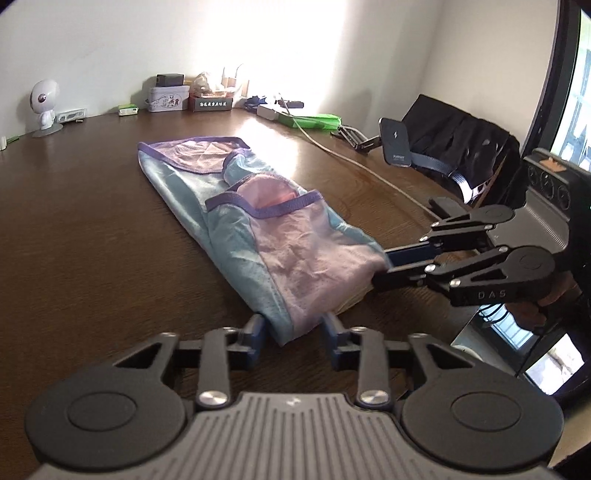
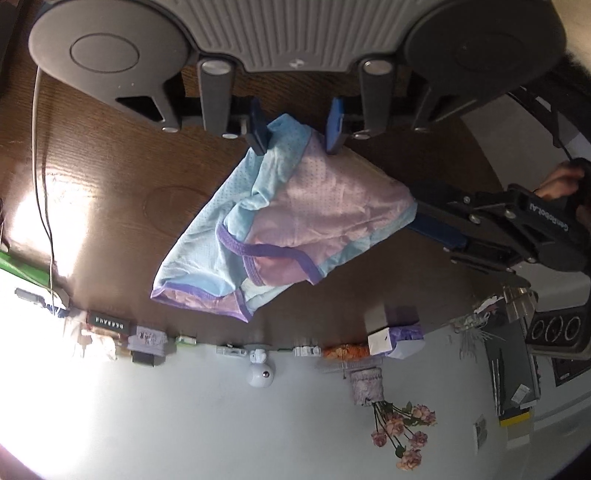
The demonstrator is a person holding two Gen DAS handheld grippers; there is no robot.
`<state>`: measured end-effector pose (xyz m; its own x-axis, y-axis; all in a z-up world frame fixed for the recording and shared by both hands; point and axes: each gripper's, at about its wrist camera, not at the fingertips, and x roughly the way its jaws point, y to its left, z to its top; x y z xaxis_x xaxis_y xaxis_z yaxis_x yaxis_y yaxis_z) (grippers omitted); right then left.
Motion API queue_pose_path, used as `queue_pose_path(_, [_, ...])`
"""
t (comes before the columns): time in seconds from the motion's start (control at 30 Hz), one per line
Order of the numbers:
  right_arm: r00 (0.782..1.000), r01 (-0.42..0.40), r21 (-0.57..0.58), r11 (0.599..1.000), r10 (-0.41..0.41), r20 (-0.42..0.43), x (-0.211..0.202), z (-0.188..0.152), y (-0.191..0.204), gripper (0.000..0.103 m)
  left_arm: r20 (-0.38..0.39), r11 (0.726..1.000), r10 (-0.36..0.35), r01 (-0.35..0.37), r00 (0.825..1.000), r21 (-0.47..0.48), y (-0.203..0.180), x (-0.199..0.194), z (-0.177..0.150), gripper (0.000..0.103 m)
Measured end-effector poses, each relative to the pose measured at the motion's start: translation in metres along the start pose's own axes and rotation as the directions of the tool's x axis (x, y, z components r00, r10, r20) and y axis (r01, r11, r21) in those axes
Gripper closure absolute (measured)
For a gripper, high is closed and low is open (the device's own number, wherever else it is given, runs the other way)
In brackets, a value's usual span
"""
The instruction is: Fold clothes
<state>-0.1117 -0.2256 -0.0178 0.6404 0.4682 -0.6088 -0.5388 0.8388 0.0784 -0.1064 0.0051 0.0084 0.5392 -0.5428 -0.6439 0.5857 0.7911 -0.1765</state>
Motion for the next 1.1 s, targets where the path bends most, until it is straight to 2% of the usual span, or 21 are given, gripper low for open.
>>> queue_pose_path(0.1, [1.0, 0.006, 0.001, 1.0, -0.006, 0.007, -0.002, -0.003, 0.001, 0.094, 0.036, 1.0, -0.027, 0.027, 0.999, -0.003, 0.006, -0.001, -0.007, 0.094])
queue_pose_path(0.23, [1.0, 0.014, -0.022, 1.0, -0.014, 0.009, -0.014, -0.012, 0.011, 0.099, 0.034, 0.997, -0.072, 0.072, 0.997, 0.015, 0.004, -0.015, -0.014, 0.099])
queue_pose_path(0.33, [1.0, 0.001, -0.019, 1.0, -0.001, 0.03, -0.034, -0.019, 0.02, 0.1, 0.067, 0.995, -0.101, 0.099, 0.993, 0.032, -0.003, -0.037, -0.012, 0.099])
queue_pose_path(0.43, [0.996, -0.012, -0.001, 1.0, 0.012, 0.094, -0.054, -0.012, 0.021, 0.1, 0.129, 0.996, -0.082, 0.076, 0.988, 0.056, -0.002, -0.051, 0.005, 0.1])
queue_pose_path(0.53, [0.988, -0.002, 0.044, 0.999, -0.005, 0.156, -0.055, 0.013, 0.009, 0.101, 0.168, 0.995, -0.038, 0.021, 0.985, 0.098, 0.009, -0.045, 0.038, 0.101])
queue_pose_path(0.6, [0.984, 0.022, 0.062, 0.998, -0.033, 0.175, -0.045, 0.034, 0.0, 0.101, 0.181, 0.995, 0.005, -0.023, 0.983, 0.096, 0.022, -0.033, 0.062, 0.101])
queue_pose_path(0.67, [0.982, 0.063, 0.09, 0.994, -0.078, 0.171, -0.026, 0.057, -0.012, 0.101, 0.182, 0.997, 0.039, -0.049, 0.983, 0.054, 0.037, -0.014, 0.087, 0.101])
queue_pose_path(0.73, [0.987, 0.095, 0.136, 0.986, -0.111, 0.12, 0.001, 0.077, -0.032, 0.101, 0.161, 0.998, 0.058, -0.06, 0.985, 0.007, 0.05, 0.009, 0.105, 0.101])
queue_pose_path(0.83, [0.987, 0.146, 0.191, 0.971, -0.157, 0.043, 0.044, 0.093, -0.056, 0.102, 0.1, 0.995, 0.078, -0.071, 0.992, -0.068, 0.068, 0.034, 0.114, 0.101])
queue_pose_path(0.87, [0.987, 0.151, 0.203, 0.967, -0.16, 0.028, 0.054, 0.096, -0.061, 0.102, 0.079, 0.993, 0.056, -0.047, 0.995, -0.112, 0.077, 0.034, 0.111, 0.1])
queue_pose_path(0.93, [0.989, 0.139, 0.205, 0.969, -0.147, 0.023, 0.061, 0.097, -0.065, 0.102, 0.047, 0.979, 0.003, 0.006, 0.999, -0.204, 0.093, 0.032, 0.104, 0.094])
queue_pose_path(0.97, [0.99, 0.128, 0.206, 0.97, -0.136, 0.024, 0.061, 0.096, -0.066, 0.102, 0.052, 0.966, -0.039, 0.051, 0.998, -0.253, 0.097, 0.027, 0.098, 0.077])
queue_pose_path(1.03, [0.992, 0.114, 0.211, 0.971, -0.122, 0.027, 0.058, 0.093, -0.067, 0.102, 0.039, 0.95, -0.077, 0.086, 0.996, -0.299, 0.092, 0.019, 0.089, 0.053])
queue_pose_path(1.1, [0.993, 0.101, 0.215, 0.971, -0.11, 0.031, 0.054, 0.091, -0.067, 0.102, 0.016, 0.951, -0.098, 0.098, 0.995, -0.293, 0.079, 0.018, 0.084, 0.051])
